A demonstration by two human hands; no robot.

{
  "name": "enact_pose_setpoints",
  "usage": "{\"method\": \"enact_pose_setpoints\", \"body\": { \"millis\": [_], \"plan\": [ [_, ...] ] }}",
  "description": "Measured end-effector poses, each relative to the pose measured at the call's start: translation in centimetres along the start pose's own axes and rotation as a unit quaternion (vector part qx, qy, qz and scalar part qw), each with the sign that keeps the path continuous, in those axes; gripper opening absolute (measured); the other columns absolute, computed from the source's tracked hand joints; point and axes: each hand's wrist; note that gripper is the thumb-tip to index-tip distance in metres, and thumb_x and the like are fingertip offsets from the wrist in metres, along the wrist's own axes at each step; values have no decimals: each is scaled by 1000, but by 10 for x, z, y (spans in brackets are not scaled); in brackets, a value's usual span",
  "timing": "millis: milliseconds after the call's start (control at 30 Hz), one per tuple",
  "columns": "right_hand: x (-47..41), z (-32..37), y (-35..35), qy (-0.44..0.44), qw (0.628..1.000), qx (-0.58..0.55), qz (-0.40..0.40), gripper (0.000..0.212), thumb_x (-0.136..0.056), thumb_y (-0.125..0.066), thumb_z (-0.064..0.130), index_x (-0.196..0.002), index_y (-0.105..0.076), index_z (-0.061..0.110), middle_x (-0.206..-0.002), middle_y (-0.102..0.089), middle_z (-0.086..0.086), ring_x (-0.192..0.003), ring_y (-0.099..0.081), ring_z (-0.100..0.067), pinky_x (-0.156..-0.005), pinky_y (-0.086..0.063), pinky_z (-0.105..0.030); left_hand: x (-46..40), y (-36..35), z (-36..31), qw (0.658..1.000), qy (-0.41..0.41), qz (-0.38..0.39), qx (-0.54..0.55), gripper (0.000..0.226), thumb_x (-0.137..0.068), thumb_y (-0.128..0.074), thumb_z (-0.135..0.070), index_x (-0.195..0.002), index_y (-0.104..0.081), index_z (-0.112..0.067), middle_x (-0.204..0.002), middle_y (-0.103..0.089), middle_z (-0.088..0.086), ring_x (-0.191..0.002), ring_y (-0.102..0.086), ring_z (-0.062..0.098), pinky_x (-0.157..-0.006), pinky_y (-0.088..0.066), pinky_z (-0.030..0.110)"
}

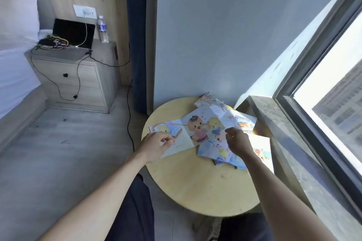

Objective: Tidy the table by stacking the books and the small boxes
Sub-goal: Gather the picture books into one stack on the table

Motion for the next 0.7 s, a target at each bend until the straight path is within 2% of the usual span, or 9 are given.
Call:
{"method": "enact_pose_setpoints", "body": {
  "millis": [133,200,267,333,467,533,633,700],
  "plan": [
    [-31,2,-11,-96,995,-31,-16,38,-97,-47,7,-132,-61,2,-135,-63,-22,-122,-59,-41,-98,-47,-37,-17,-4,20,999,41,9,-5,15,-98,-59,-31,-93,-73,-29,-95,-69,-26,-101,-65,7,-91,-53,34],
    [-44,0,-21,-135,988,-68,-13,35,-95,-50,11,-125,-62,-1,-118,-69,-25,-106,-67,-42,-94,-55,-45,-24,-5,27,999,48,10,0,17,-98,-59,-31,-98,-75,-26,-99,-71,-22,-102,-65,7,-91,-52,33],
    [-55,-3,-30,-174,976,-130,-5,28,-95,-54,12,-114,-64,-6,-97,-74,-25,-85,-74,-39,-84,-61,-53,-29,-6,34,998,53,14,0,17,-98,-59,-31,-100,-75,-27,-103,-72,-18,-104,-65,7,-90,-52,31],
    [-63,-3,-36,-195,962,-188,11,23,-96,-57,12,-105,-66,-7,-88,-75,-22,-74,-74,-34,-78,-63,-51,-32,-7,37,998,56,16,-2,18,-99,-58,-31,-103,-75,-27,-107,-72,-17,-105,-63,5,-89,-50,29],
    [-63,9,-39,-191,952,-238,2,19,-100,-58,16,-101,-69,1,-83,-74,-17,-68,-71,-27,-58,-60,-36,-31,-5,43,998,62,10,9,19,-100,-58,-28,-105,-76,-24,-108,-72,-16,-106,-62,5,-86,-48,26],
    [-58,16,-38,-177,954,-242,-11,18,-101,-59,20,-97,-69,6,-78,-73,-13,-64,-71,-24,-54,-56,-32,-28,-3,44,998,63,7,14,19,-100,-58,-26,-104,-76,-23,-107,-73,-15,-104,-62,4,-83,-46,24],
    [-45,29,-35,-127,963,-237,-35,14,-101,-59,22,-100,-68,12,-73,-74,-9,-64,-74,-24,-60,-62,-37,-20,-2,41,998,64,6,19,18,-99,-59,-26,-103,-76,-26,-109,-73,-16,-101,-60,-1,-82,-44,22],
    [-34,35,-34,-102,964,-243,-44,14,-100,-59,23,-102,-69,14,-70,-75,-10,-63,-75,-24,-64,-64,-41,-13,-1,34,997,67,4,22,17,-97,-60,-27,-97,-77,-29,-102,-74,-17,-97,-64,2,-82,-48,24]
  ]
}}
Point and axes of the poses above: each hand's wrist, its own x-axis away from the middle knuckle, its own y-axis out of the back of the hand, z = x × y
